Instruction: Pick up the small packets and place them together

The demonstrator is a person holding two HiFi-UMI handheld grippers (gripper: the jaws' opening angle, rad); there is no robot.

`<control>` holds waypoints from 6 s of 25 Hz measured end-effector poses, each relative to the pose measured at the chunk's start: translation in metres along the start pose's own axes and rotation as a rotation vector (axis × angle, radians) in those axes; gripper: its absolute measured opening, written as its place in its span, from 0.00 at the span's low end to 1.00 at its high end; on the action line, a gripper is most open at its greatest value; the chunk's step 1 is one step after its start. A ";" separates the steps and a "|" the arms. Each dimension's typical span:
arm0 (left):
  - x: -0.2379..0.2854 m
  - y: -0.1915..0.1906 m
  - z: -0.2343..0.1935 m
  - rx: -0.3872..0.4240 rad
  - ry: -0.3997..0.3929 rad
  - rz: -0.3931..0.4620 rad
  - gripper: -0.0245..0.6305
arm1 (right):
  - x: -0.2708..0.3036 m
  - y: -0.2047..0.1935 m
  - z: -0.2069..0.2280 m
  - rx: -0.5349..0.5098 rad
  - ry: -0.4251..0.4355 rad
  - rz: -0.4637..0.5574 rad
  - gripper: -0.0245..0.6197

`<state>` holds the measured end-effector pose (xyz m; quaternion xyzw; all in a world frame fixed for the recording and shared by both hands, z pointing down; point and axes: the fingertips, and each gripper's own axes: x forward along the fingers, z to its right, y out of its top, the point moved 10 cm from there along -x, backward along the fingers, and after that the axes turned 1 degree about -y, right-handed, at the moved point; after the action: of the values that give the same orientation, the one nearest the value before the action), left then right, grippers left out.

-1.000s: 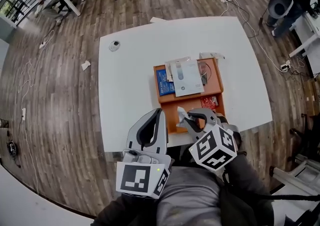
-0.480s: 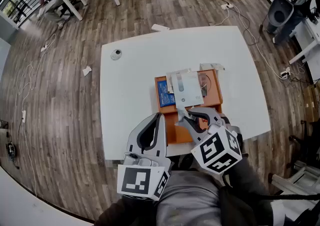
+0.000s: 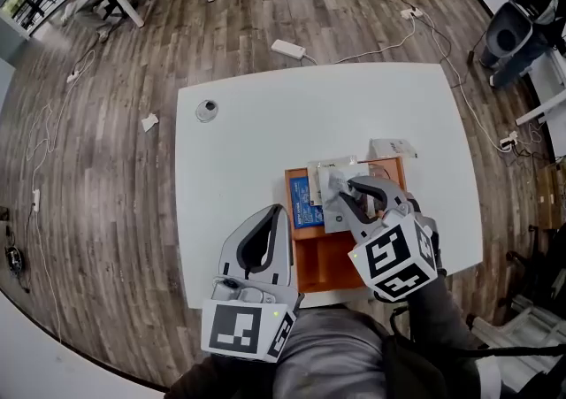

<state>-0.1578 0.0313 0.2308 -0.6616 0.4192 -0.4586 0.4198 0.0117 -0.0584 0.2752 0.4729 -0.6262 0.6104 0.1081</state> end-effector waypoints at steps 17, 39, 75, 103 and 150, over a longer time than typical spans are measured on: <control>0.010 -0.016 -0.008 -0.019 0.009 -0.046 0.04 | 0.016 -0.006 -0.006 0.010 0.009 0.022 0.38; -0.047 -0.064 0.078 0.000 -0.118 -0.104 0.04 | -0.067 -0.110 -0.070 0.105 -0.054 -0.087 0.38; 0.007 -0.062 0.027 -0.043 -0.135 -0.151 0.04 | 0.017 -0.125 -0.063 -0.017 0.083 -0.569 0.35; -0.016 -0.062 0.024 -0.039 -0.071 -0.125 0.04 | 0.029 -0.106 -0.095 0.017 0.163 -0.298 0.14; 0.022 -0.016 0.042 0.041 -0.150 -0.078 0.04 | -0.011 -0.078 0.031 0.257 -0.079 -0.044 0.16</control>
<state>-0.1098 0.0221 0.2417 -0.7012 0.3510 -0.4323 0.4453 0.0879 -0.0656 0.3123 0.5201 -0.5362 0.6639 0.0351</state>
